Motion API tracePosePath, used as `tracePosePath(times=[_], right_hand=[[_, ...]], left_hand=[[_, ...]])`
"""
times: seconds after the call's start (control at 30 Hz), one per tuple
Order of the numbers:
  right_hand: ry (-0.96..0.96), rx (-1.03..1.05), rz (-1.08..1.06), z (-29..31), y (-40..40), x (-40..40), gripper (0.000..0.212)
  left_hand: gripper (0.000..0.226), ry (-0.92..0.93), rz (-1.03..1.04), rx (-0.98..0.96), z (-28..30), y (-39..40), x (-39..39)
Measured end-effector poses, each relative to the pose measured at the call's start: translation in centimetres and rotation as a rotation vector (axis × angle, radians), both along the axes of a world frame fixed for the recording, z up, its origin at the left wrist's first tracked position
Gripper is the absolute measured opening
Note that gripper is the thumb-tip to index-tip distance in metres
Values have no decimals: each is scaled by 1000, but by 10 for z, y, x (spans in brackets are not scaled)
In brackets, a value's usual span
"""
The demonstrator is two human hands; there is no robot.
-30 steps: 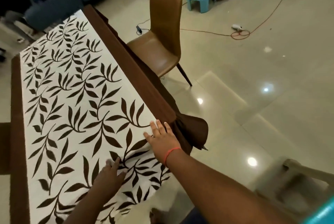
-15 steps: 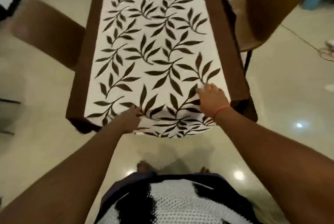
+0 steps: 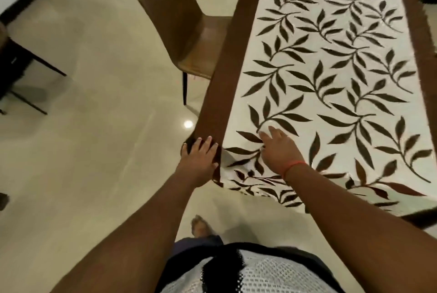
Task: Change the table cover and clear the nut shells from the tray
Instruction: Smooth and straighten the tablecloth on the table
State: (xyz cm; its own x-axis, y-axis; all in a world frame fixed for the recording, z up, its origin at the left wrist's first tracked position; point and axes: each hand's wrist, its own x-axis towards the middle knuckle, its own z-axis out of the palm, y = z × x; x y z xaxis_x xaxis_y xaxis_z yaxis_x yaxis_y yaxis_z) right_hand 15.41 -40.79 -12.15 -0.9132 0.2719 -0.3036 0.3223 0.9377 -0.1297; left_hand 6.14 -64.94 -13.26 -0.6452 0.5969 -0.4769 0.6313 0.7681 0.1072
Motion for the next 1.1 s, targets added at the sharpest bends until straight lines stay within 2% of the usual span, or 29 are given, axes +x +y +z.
tracePosePath(times=[0.17, 0.47, 0.63, 0.87, 1.1], right_hand=[[-42, -44, 2, 4, -66, -59, 56], [4, -4, 22, 4, -81, -154, 53], [31, -48, 172, 1, -122, -241, 50], [-44, -123, 310, -1, -198, -378, 61], [-62, -105, 265, -12, -253, -528, 64]], left_hand=[[63, -12, 39, 2, -3, -53, -69], [65, -25, 150, 10, -16, -100, -164], [66, 9, 208, -6, 2, -132, -218], [71, 89, 337, -9, 27, -193, -314], [75, 90, 297, 1, 20, -247, -460]])
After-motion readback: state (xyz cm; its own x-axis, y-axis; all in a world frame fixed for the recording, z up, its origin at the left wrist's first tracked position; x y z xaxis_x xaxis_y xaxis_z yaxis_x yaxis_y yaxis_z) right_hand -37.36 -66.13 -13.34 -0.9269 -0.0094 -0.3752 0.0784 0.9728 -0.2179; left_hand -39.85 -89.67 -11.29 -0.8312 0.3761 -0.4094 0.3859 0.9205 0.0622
